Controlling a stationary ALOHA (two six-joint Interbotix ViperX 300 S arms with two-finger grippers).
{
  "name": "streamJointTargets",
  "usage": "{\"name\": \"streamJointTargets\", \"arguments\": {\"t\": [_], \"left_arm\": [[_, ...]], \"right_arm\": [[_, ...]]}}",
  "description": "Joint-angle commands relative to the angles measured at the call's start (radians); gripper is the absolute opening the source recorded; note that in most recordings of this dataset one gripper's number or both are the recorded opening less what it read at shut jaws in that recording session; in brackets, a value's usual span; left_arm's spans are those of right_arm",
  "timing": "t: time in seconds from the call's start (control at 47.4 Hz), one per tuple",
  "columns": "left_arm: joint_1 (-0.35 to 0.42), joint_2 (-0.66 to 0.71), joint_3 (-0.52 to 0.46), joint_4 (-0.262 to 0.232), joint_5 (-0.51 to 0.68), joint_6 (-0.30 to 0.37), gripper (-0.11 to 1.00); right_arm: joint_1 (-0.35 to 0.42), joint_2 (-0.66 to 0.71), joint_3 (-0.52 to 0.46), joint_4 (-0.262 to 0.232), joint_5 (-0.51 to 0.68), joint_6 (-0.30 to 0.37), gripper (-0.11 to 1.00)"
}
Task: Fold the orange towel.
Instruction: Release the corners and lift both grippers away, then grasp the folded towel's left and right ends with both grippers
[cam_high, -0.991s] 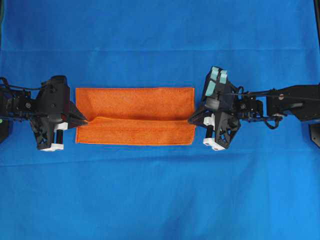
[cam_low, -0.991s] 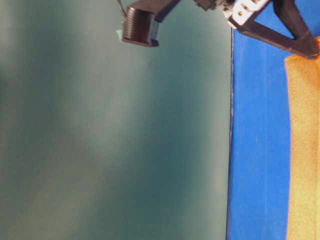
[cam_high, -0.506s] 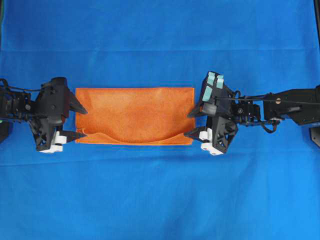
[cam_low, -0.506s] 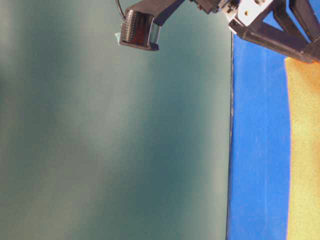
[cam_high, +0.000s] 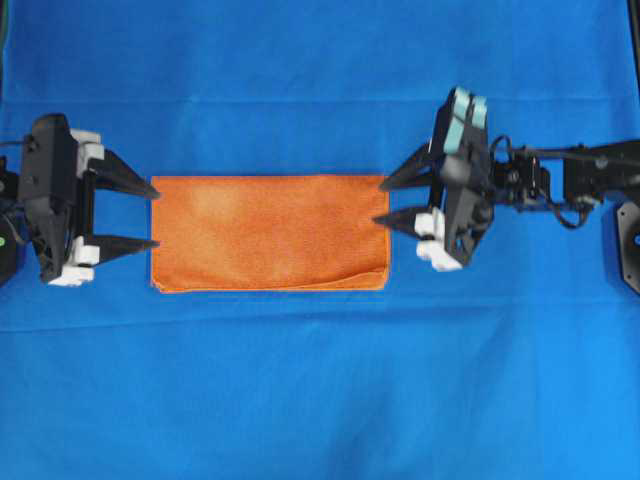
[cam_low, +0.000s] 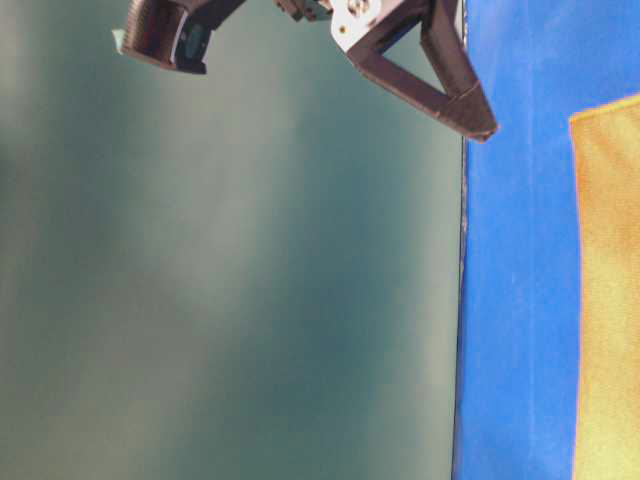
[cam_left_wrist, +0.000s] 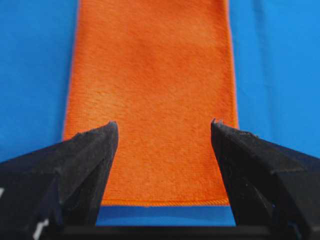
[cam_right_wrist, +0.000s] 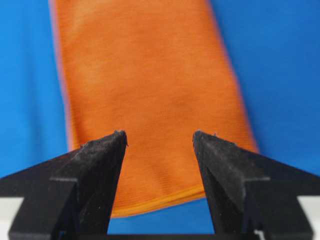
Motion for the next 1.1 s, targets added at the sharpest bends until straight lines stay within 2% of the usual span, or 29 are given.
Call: {"name": "streamJointTargets", "arguments": {"t": [0.0, 0.232, 0.548, 0.78, 0.865, 0.97, 1.076], "left_arm": [[0.015, 0.017, -0.014, 0.002, -0.005, 0.003, 0.69], [0.086, 0.150, -0.020, 0.002, -0.038, 0.005, 0.68], [0.222, 0.419, -0.014, 0.002, -0.216, 0.026, 0.68], [0.244, 0.465, -0.014, 0.002, -0.221, 0.026, 0.66], [0.247, 0.465, -0.012, 0.002, -0.222, 0.026, 0.58], [0.247, 0.465, -0.012, 0.002, -0.222, 0.026, 0.39], [0.247, 0.465, -0.011, 0.002, -0.221, 0.026, 0.24]], "right_arm": [[-0.014, -0.015, -0.011, -0.003, 0.003, -0.003, 0.60], [-0.051, 0.048, -0.015, -0.006, -0.003, -0.005, 0.60], [-0.130, 0.222, -0.032, -0.015, -0.060, -0.006, 0.60], [-0.124, 0.238, -0.034, -0.015, -0.064, -0.006, 0.59], [-0.121, 0.242, -0.037, -0.015, -0.066, -0.006, 0.59], [-0.112, 0.255, -0.043, -0.017, -0.080, -0.006, 0.57], [-0.107, 0.281, -0.051, -0.028, -0.107, -0.006, 0.46]]}}
